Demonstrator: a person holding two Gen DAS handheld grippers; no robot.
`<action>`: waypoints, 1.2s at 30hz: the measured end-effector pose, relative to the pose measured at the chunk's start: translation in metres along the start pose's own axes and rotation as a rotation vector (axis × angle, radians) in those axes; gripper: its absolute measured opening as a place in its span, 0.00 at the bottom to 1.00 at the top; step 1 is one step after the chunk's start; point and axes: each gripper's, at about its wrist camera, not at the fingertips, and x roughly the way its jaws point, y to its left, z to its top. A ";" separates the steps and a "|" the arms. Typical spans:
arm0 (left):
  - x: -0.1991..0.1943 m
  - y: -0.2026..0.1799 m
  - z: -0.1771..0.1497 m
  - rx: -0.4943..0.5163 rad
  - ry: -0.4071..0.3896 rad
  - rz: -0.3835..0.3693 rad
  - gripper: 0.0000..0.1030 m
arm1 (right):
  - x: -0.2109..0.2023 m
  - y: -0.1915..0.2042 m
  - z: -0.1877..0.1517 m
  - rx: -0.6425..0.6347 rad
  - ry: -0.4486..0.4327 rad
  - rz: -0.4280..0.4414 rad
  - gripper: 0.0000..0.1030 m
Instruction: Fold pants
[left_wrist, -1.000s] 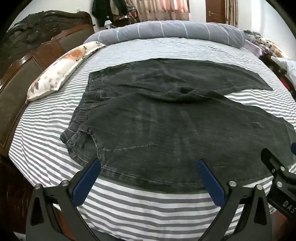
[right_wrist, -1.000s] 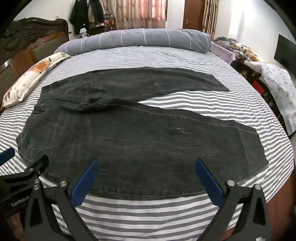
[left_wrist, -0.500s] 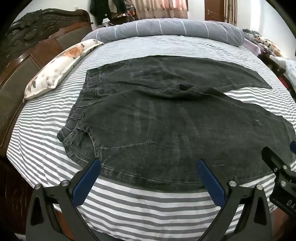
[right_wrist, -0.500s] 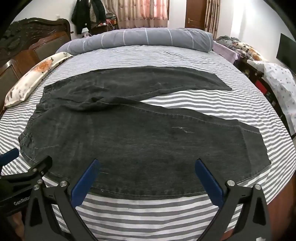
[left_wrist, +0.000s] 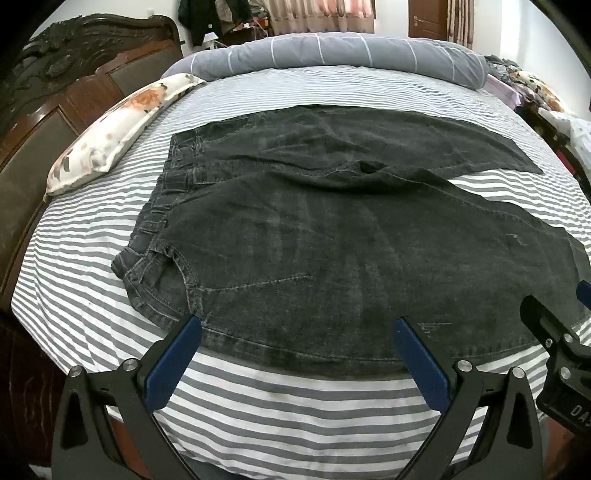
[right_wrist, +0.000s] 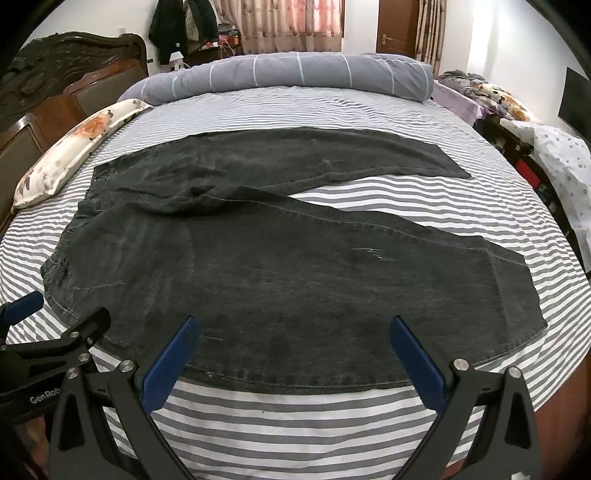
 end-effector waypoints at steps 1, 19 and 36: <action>0.000 0.000 0.000 0.002 0.001 0.002 1.00 | 0.000 -0.001 0.000 0.003 0.002 0.014 1.00; 0.000 -0.002 -0.001 0.033 -0.008 0.024 0.99 | 0.003 0.000 -0.001 0.002 0.012 0.044 1.00; 0.002 0.000 0.001 0.043 -0.010 0.019 0.99 | 0.002 0.001 0.001 0.001 0.009 0.049 1.00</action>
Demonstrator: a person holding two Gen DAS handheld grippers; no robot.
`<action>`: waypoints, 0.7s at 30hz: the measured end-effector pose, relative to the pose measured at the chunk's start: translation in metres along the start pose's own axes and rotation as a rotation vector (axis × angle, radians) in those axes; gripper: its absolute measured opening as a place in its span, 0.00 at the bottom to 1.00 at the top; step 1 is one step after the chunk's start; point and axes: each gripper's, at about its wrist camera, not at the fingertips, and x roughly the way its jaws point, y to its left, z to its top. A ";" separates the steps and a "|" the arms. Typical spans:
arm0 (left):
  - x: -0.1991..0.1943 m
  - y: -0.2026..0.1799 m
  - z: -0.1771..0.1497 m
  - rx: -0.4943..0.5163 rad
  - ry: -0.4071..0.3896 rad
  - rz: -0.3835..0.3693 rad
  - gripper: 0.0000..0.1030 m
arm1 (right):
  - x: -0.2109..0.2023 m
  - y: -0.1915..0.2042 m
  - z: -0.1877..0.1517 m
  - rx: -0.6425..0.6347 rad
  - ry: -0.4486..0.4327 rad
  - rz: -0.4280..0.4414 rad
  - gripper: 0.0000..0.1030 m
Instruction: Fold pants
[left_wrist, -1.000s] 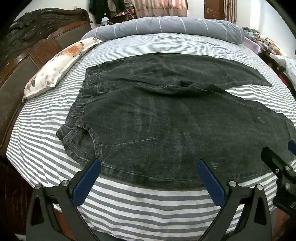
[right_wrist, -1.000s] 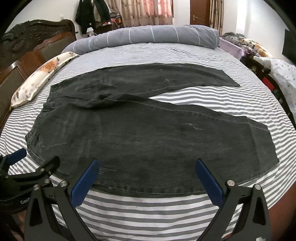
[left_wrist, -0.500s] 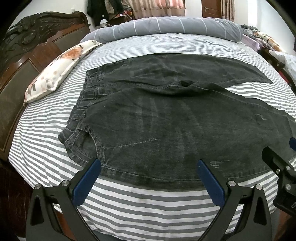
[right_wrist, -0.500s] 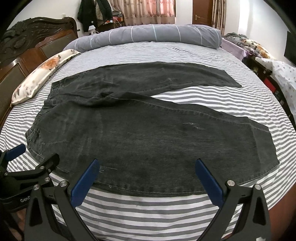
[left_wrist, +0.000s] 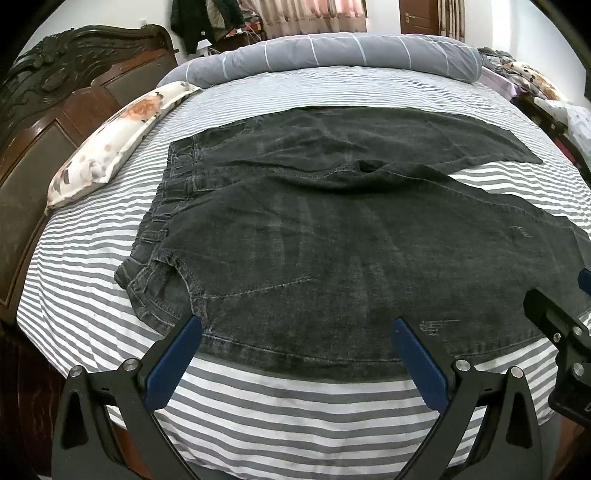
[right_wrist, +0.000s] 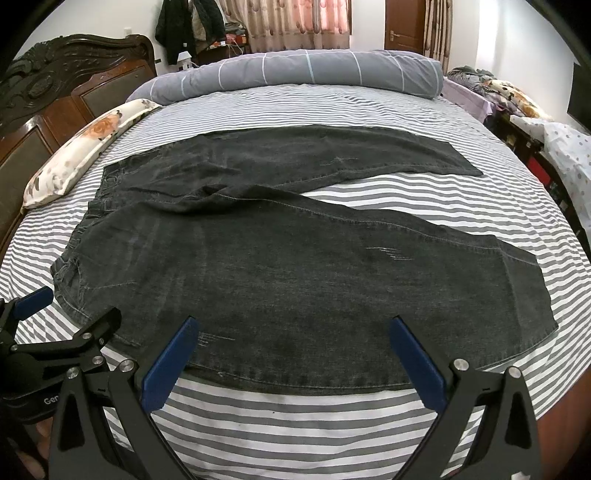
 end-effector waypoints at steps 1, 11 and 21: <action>0.000 0.000 0.000 -0.002 0.000 -0.002 0.99 | 0.000 0.000 0.000 0.000 0.001 -0.002 1.00; 0.000 0.000 0.001 0.002 -0.006 -0.005 0.99 | -0.003 0.001 0.002 0.000 -0.008 0.003 1.00; -0.009 -0.002 0.001 0.012 -0.020 -0.009 0.99 | -0.009 -0.001 0.003 0.021 -0.015 0.021 1.00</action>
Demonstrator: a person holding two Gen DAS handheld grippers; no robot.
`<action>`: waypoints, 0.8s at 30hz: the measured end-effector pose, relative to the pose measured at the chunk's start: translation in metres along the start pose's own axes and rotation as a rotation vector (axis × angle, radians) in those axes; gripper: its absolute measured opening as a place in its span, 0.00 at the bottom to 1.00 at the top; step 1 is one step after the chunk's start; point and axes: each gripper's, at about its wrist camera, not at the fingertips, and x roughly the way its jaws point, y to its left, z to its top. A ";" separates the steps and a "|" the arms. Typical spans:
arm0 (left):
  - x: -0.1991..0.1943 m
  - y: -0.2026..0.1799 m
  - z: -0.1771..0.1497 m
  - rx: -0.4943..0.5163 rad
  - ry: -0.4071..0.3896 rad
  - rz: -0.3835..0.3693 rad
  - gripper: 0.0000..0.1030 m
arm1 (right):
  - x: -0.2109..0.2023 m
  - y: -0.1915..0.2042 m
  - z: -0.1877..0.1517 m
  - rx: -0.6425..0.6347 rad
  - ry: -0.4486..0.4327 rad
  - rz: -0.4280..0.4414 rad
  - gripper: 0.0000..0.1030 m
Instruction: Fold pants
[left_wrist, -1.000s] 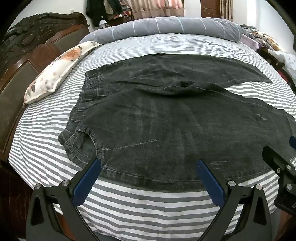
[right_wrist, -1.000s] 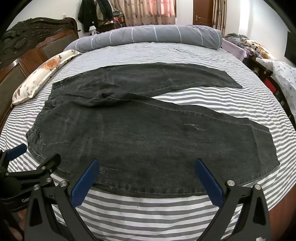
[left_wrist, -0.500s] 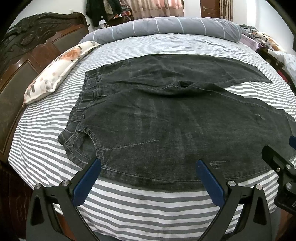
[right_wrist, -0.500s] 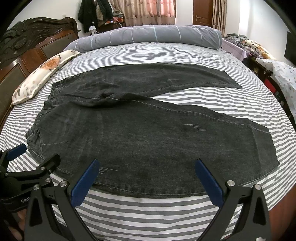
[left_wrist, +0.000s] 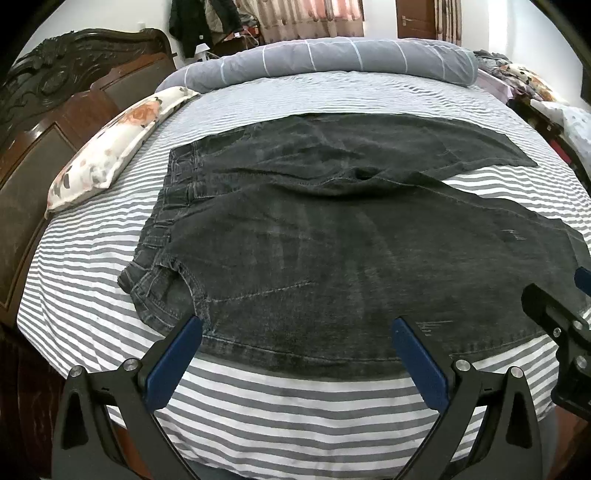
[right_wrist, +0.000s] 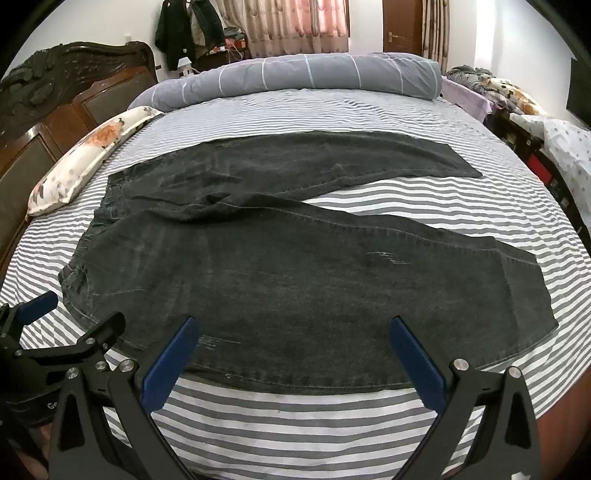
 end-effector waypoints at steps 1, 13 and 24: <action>-0.001 0.000 0.000 0.001 -0.001 0.000 0.99 | -0.001 0.000 0.000 -0.001 -0.002 0.002 1.00; 0.001 0.001 0.001 0.002 -0.002 0.000 0.96 | 0.001 -0.004 -0.001 0.006 -0.002 0.006 1.00; 0.033 0.071 0.036 -0.082 0.016 -0.030 0.60 | 0.014 -0.005 0.010 -0.016 -0.009 0.140 1.00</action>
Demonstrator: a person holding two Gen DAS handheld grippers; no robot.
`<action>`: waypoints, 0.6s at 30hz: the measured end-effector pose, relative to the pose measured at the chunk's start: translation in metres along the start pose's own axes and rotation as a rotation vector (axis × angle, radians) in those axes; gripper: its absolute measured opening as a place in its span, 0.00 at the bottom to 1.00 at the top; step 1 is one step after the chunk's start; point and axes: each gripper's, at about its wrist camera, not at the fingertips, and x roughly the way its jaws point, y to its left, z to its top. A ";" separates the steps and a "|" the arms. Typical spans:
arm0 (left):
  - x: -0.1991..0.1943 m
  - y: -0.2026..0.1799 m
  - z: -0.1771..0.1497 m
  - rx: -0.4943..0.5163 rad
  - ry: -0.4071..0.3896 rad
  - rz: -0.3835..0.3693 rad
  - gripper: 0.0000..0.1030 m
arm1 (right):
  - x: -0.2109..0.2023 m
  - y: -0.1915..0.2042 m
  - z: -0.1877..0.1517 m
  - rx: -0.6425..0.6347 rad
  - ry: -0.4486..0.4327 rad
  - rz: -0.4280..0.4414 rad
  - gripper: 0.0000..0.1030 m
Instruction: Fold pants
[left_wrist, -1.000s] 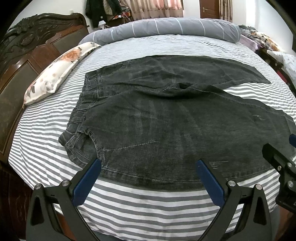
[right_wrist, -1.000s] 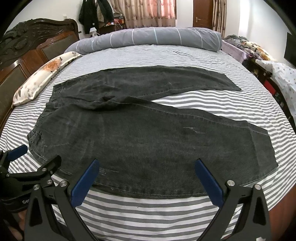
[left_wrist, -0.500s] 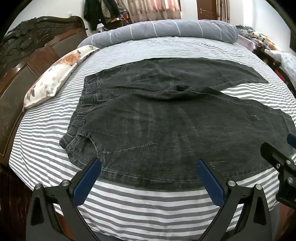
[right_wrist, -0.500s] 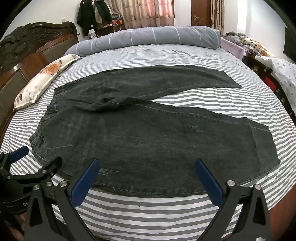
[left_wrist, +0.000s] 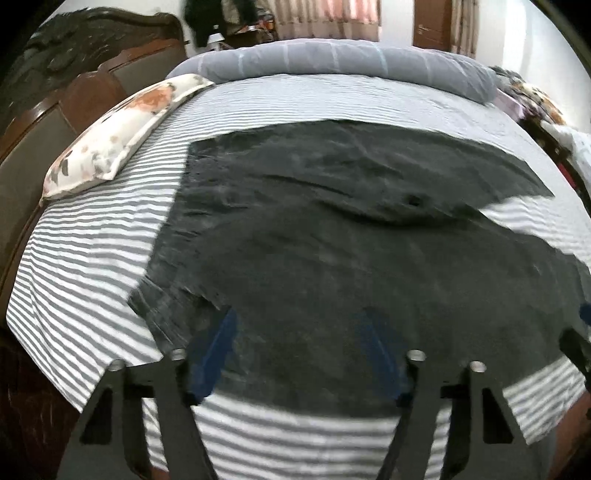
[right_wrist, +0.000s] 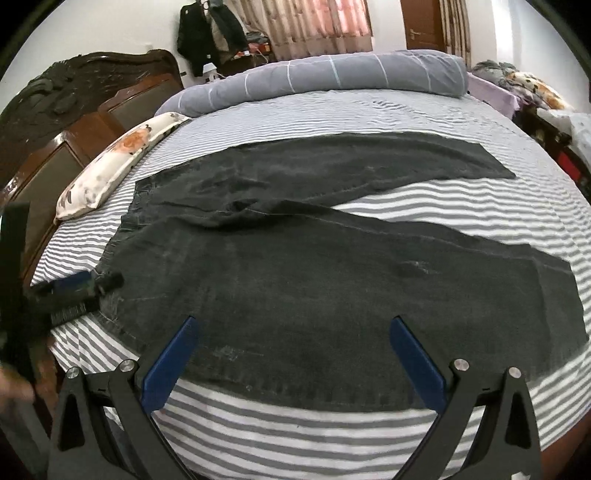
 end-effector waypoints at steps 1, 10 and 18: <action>0.006 0.010 0.009 -0.011 0.000 -0.001 0.56 | 0.003 0.000 0.003 -0.007 -0.001 -0.006 1.00; 0.059 0.102 0.097 -0.114 0.016 -0.098 0.44 | 0.041 -0.010 0.037 0.019 0.015 -0.014 1.00; 0.134 0.180 0.152 -0.354 0.080 -0.263 0.43 | 0.086 -0.010 0.069 0.010 0.040 -0.023 1.00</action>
